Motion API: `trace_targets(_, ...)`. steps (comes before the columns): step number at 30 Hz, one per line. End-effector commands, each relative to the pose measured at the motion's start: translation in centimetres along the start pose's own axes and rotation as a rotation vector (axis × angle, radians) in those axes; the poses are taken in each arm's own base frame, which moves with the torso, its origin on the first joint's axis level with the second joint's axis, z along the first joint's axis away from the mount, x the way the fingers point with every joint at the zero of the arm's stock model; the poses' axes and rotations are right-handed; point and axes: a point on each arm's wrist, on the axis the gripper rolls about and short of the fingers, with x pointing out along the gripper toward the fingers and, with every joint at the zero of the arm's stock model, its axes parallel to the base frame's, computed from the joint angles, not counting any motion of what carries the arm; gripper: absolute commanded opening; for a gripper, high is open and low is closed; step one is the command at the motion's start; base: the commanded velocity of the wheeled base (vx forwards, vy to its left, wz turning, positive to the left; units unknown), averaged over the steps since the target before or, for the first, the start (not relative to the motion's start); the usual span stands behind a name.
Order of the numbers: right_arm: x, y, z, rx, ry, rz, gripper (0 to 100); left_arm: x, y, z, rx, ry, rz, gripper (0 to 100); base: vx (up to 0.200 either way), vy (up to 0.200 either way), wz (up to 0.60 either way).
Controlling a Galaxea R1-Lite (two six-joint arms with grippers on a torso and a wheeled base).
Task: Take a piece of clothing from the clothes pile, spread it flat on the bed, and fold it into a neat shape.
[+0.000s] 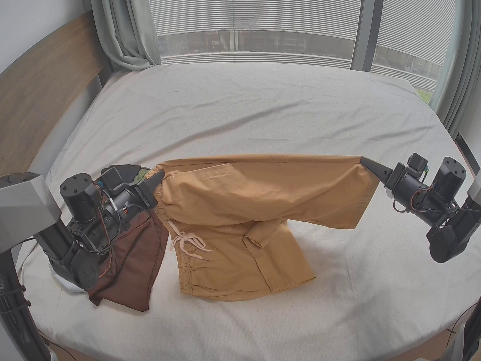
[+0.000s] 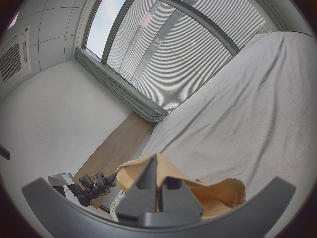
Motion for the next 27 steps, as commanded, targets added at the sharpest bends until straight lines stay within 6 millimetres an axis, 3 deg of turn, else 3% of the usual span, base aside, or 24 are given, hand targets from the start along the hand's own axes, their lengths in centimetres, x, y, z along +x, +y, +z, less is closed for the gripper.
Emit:
trace_targets(1,0.9,-1.5,0.0,0.006,0.000,-0.018,0,1.4,0.7,-0.2,-0.015,-0.031,0.020,0,0.000,0.000,0.00)
trace_targets(20,4.6,-4.5,0.8,-0.012,-0.037,-0.019,0,4.6,2.4,-1.7,-0.019,-0.081,0.084,0,0.000,0.000,0.00)
trace_targets(27,5.8,-6.2,0.3,0.003,-0.020,-0.035,0,6.1,3.2,-2.4,-0.026,-0.110,0.101,0,0.000,0.000,0.00)
